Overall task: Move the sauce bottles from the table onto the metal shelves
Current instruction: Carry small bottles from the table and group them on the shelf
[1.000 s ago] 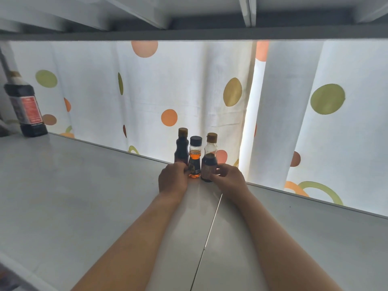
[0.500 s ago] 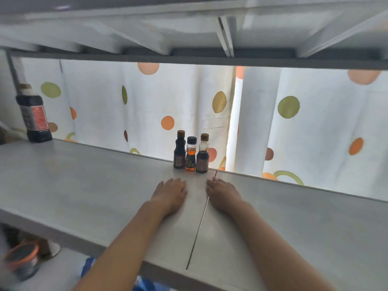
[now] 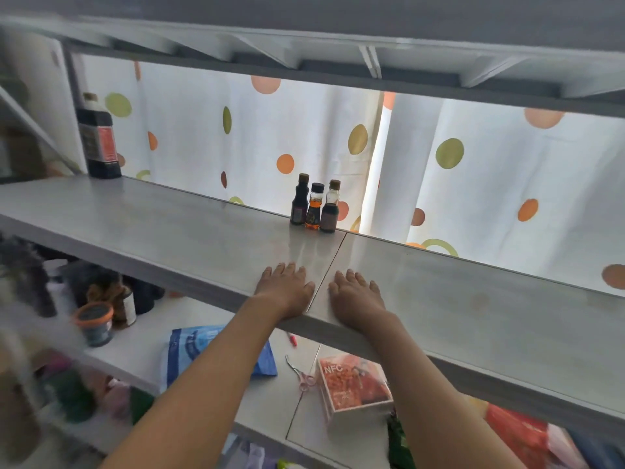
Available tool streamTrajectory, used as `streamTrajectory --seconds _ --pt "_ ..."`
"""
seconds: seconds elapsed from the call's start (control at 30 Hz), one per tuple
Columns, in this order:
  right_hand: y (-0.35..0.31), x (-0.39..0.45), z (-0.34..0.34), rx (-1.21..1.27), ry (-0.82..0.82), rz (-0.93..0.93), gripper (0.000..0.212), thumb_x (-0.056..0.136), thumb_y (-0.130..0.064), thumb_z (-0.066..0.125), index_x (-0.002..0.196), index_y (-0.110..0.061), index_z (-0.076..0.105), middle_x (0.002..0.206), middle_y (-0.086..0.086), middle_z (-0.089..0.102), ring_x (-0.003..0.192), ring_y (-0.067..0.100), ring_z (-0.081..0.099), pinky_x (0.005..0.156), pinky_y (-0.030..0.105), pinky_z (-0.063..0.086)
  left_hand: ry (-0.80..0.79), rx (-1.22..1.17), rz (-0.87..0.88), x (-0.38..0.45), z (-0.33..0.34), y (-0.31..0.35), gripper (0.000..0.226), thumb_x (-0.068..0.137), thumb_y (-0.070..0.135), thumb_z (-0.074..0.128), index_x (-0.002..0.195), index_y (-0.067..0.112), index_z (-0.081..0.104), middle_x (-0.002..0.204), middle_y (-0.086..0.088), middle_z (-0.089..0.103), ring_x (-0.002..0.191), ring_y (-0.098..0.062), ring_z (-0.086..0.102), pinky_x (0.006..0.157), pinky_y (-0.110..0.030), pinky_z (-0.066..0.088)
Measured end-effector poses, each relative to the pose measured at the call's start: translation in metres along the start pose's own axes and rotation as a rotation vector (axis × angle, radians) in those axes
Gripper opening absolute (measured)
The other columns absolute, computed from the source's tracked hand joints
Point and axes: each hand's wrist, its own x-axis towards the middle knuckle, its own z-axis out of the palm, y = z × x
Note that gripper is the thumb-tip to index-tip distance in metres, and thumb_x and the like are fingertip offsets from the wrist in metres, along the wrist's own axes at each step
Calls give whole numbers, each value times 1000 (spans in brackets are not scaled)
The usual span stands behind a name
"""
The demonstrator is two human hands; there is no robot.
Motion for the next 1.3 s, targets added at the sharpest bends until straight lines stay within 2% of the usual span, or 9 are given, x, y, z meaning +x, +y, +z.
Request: streamTrajectory --seconds 0.17,0.27,0.37,0.53,0.7,0.8,0.93,1.1,1.3 --pt "2 -37 2 6 7 -85 55 104 -29 16 156 -11 15 164 14 10 152 27 8 120 53 8 126 225 47 -66 11 13 53 103 28 21 153 11 13 161 -15 12 148 -31 11 119 -48 13" --pt "7 -69 7 -72 107 -190 49 104 -24 22 150 -10 28 161 14 21 150 28 16 119 54 17 244 176 -23 -95 31 24 52 103 28 19 152 11 18 160 -12 17 148 -29 12 120 -45 11" --pt "9 -98 16 -51 263 -214 48 105 -25 25 151 -12 31 161 8 27 150 23 20 120 48 20 254 80 -89 -117 44 36 55 104 31 16 155 10 12 163 -8 7 150 -24 0 122 -38 11" --pt "7 -126 36 49 290 -313 52 106 -29 20 155 -14 24 164 4 19 153 19 8 122 45 4 302 -35 -264 -177 49 46 55 106 35 19 155 10 8 163 -4 4 150 -15 -1 120 -31 7" --pt "-19 -179 54 22 256 -576 53 107 -33 14 157 -13 17 166 4 11 153 17 0 123 42 -6 317 -9 -396 -247 66 39 55 106 34 17 155 11 5 163 -4 2 150 -16 -3 122 -36 7" --pt "-49 -216 65 15 180 -683 53 108 -32 14 157 -13 16 166 4 8 153 18 -2 124 42 -3 337 -38 -499 -298 76 27 55 106 35 16 155 11 5 163 -4 3 150 -17 -3 122 -41 10" --pt "-108 -270 91 -39 131 -837 54 107 -35 15 157 -14 15 166 4 7 153 17 -2 124 41 -2 322 24 -611 -385 91 -5 54 106 32 17 154 9 8 163 -6 5 150 -20 -1 121 -39 13" --pt "-206 -376 135 34 54 -1104 53 107 -34 19 156 -12 21 165 4 13 153 16 4 123 37 0 304 97 -819 -537 104 -51 54 106 30 21 154 8 11 163 -8 8 150 -20 1 120 -39 11" --pt "-327 -534 185 67 -74 -1429 53 107 -32 21 155 -10 23 165 6 16 153 17 6 124 38 2 427 44 -1159 -740 130 -84 54 106 33 21 154 9 15 162 -6 12 150 -18 3 121 -37 9"
